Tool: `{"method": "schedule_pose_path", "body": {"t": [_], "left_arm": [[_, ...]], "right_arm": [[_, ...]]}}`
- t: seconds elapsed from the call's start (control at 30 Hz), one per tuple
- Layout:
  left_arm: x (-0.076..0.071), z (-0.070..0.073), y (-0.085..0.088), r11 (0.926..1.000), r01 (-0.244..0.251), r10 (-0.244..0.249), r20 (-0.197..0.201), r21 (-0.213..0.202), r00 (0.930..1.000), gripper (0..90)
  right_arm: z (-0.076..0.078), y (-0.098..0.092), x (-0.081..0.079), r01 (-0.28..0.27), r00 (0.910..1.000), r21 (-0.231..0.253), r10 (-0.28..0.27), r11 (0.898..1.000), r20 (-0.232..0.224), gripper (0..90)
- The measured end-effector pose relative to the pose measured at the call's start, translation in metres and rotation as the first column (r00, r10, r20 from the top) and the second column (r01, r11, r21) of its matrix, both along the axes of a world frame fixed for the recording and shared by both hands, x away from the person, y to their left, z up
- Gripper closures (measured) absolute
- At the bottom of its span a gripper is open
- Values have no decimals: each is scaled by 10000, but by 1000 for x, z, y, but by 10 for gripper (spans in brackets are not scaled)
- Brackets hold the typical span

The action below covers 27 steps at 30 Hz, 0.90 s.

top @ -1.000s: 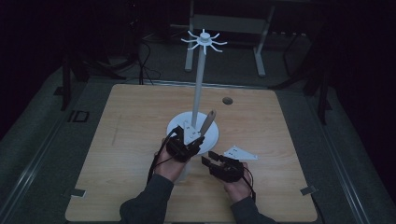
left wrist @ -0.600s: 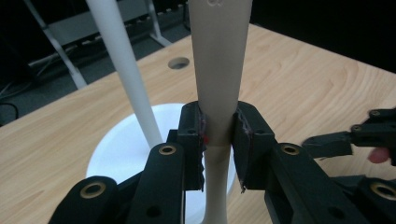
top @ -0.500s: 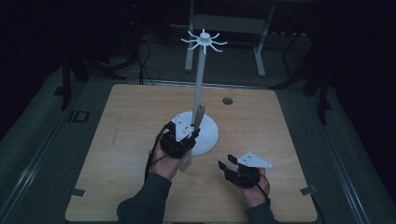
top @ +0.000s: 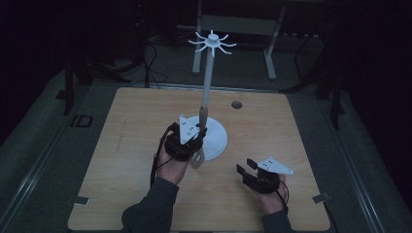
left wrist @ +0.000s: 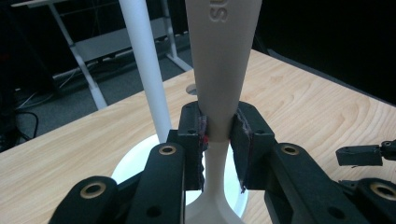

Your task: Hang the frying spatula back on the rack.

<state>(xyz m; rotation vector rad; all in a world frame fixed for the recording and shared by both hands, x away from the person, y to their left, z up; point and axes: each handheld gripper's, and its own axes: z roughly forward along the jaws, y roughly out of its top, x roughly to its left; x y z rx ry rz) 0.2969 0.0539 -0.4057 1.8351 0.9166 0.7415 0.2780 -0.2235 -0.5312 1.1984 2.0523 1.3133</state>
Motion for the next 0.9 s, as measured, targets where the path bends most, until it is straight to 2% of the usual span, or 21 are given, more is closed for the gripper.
{"method": "schedule_pose_path", "body": {"t": [0.9], "left_arm": [[6,24,-8,9986,-437,453,521,-311,9976,746]], "right_arm": [[-7,-17,8,751,9972,-20,-751,9972,-16,482]]}}
